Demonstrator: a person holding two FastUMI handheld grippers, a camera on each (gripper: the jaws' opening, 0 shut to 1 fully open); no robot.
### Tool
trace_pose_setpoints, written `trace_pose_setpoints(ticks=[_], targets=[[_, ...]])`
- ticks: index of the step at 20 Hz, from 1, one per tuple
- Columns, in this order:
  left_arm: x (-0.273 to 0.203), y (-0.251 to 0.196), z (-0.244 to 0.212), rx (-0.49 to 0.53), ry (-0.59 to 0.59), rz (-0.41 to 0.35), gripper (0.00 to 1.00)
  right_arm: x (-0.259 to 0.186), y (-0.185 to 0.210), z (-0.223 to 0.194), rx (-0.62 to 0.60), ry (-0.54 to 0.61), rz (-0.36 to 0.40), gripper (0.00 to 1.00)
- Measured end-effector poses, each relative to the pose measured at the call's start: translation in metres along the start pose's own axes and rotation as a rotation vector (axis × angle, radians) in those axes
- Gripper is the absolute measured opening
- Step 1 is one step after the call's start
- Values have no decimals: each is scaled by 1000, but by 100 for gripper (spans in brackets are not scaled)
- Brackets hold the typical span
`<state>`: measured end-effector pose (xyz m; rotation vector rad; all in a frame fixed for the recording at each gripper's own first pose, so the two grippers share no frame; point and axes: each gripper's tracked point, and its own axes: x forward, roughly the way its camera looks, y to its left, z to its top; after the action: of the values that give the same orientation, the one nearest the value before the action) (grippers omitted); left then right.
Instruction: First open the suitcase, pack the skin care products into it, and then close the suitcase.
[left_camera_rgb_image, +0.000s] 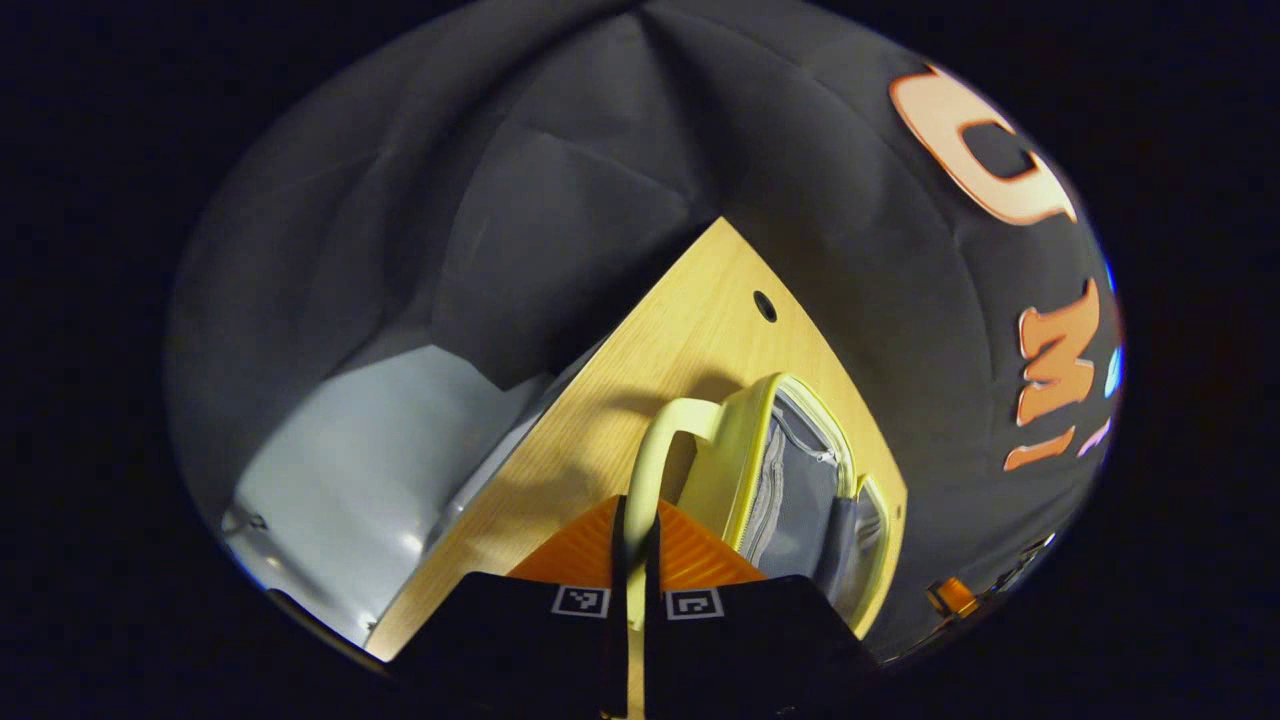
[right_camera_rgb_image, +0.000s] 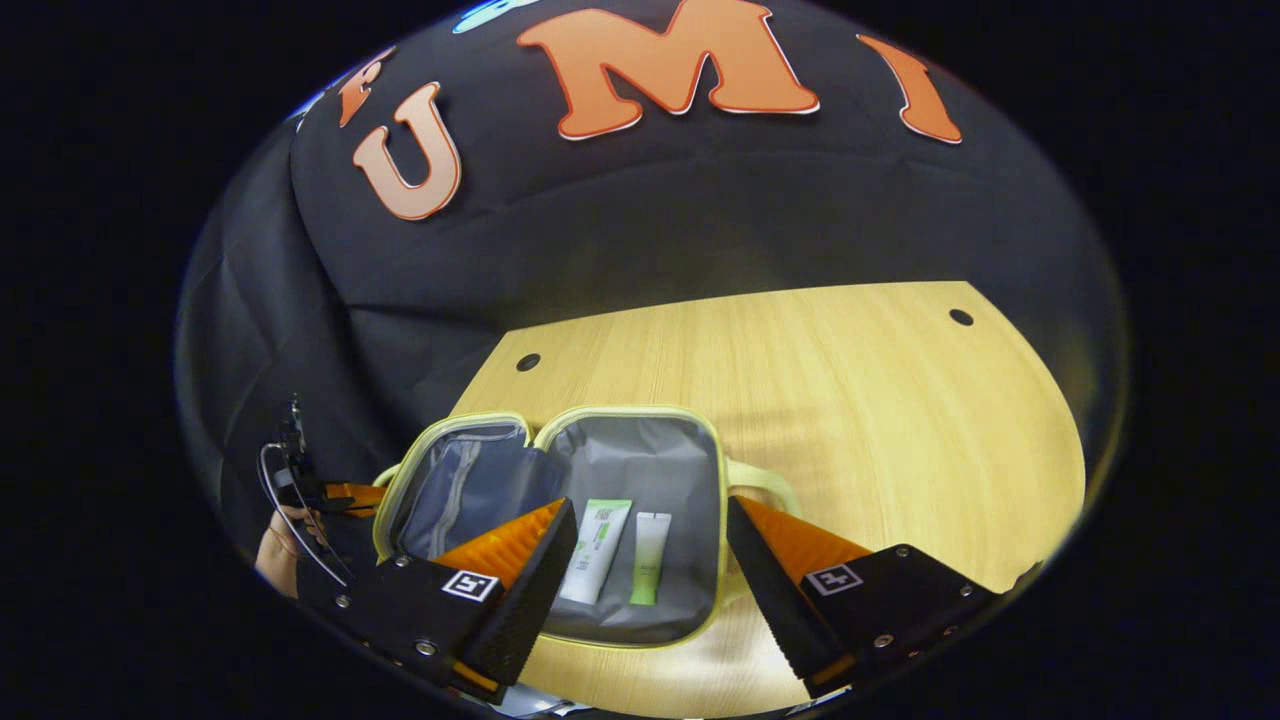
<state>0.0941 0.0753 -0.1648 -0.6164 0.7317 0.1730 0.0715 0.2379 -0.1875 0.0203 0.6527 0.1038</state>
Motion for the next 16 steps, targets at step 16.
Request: trace_pose_setpoints(ticks=[16], targets=[[-136,-269,-3,722,-235,196,6,-97,-116,99,-85,-377,-128,96]])
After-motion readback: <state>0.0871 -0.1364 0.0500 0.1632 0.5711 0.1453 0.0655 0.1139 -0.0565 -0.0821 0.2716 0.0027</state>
